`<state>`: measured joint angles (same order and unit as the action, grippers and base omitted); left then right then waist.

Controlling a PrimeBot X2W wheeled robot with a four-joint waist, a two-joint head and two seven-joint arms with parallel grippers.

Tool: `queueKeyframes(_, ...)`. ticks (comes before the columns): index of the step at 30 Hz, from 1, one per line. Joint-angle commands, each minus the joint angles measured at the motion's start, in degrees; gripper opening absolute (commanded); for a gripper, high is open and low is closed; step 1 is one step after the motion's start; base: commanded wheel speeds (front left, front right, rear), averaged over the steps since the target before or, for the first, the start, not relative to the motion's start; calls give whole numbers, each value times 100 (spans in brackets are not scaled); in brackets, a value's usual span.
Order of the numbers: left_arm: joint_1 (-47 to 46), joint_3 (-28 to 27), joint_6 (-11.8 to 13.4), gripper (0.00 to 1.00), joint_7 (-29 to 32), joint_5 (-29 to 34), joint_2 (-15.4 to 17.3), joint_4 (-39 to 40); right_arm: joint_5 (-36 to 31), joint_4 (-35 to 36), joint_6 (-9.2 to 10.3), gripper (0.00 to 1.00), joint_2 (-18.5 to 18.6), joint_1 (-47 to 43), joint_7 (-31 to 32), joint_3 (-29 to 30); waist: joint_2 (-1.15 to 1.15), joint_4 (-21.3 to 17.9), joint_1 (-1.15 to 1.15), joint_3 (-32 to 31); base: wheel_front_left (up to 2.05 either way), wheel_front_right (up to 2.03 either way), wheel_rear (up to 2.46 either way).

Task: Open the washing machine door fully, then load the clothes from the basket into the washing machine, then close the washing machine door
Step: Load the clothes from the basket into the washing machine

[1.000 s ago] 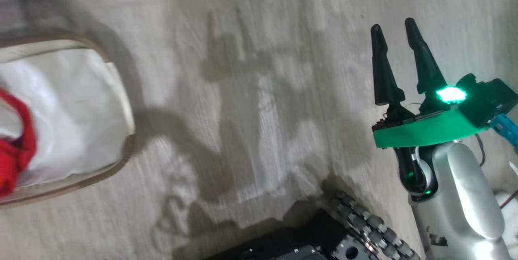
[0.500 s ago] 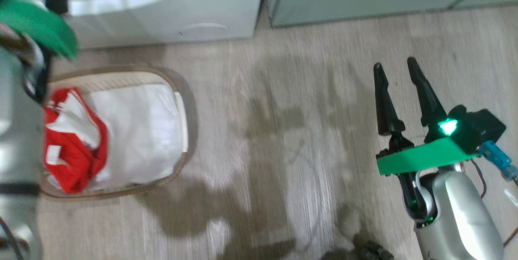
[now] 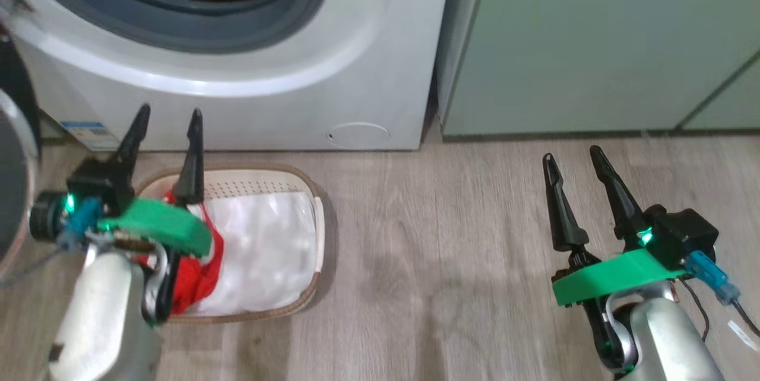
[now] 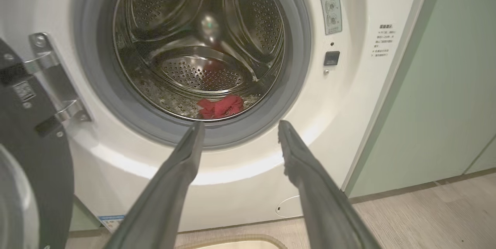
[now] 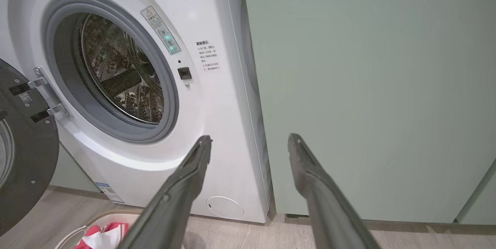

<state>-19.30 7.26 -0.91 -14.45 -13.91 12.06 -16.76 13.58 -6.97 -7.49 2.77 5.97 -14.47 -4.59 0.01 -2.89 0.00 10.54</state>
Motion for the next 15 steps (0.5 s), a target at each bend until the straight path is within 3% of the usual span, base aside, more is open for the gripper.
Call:
queueKeyframes(1, 30, -253, 82, 100, -54, 96, 42, 367, -40, 163, 0, 100, 10, -21, -52, -129, -1, 129, 0, -193, 0, 0, 0)
queueKeyframes(15, 1254, -412, 274, 100, -54, 356, -560, 1315, 148, 191, 0, 100, 10, -306, -52, -44, -1, 183, 0, -516, 0, 0, 0)
